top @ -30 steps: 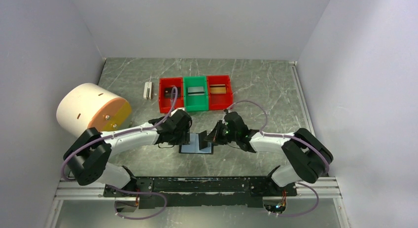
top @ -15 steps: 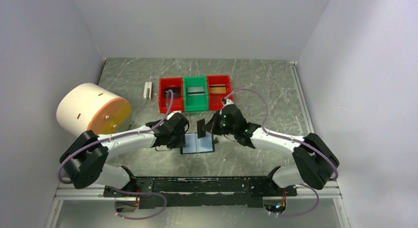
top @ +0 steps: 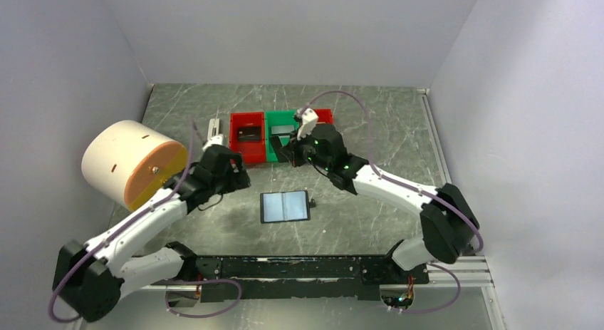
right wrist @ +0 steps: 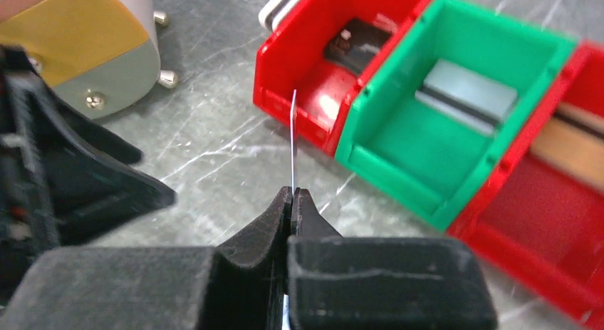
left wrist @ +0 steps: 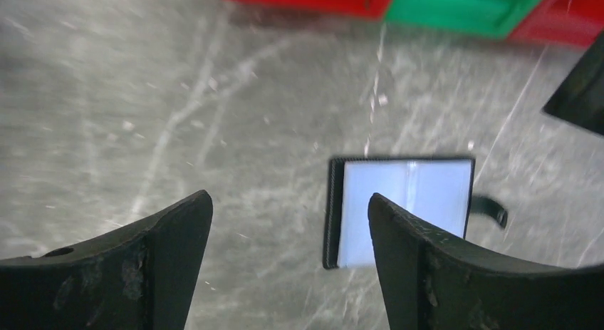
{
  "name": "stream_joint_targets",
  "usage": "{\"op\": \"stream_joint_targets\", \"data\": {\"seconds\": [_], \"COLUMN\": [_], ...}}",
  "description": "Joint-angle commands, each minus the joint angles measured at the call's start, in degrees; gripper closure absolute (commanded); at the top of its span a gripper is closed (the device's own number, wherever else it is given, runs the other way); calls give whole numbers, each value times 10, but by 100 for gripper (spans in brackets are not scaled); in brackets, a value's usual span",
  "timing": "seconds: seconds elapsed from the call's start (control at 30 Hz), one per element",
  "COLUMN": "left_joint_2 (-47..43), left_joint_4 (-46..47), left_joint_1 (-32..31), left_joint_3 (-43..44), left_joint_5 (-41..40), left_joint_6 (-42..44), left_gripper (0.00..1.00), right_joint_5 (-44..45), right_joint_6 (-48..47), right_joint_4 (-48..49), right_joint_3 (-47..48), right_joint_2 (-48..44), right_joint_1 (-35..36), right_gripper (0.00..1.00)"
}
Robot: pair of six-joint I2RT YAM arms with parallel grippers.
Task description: Take the credit cards out of the card holder
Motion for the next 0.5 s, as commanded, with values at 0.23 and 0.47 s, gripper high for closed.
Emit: {"op": "stream_joint_targets", "data": {"seconds": [0.23, 0.47], "left_joint_2": [-126, -199], "left_joint_4": [-34, -6], "left_joint_1": [134, 134], "left_joint_3": [36, 16], "left_joint_5": [-6, 3], "left_joint_6": [130, 140], "left_gripper": [4, 0], "right_joint_5": [-46, 10], "right_joint_6": [-371, -470], "right_joint_4": [50, 35], "right_joint_3": [203, 319], "right_joint_2": [195, 318], "right_joint_1": [37, 45], "right_gripper": [100, 100]}}
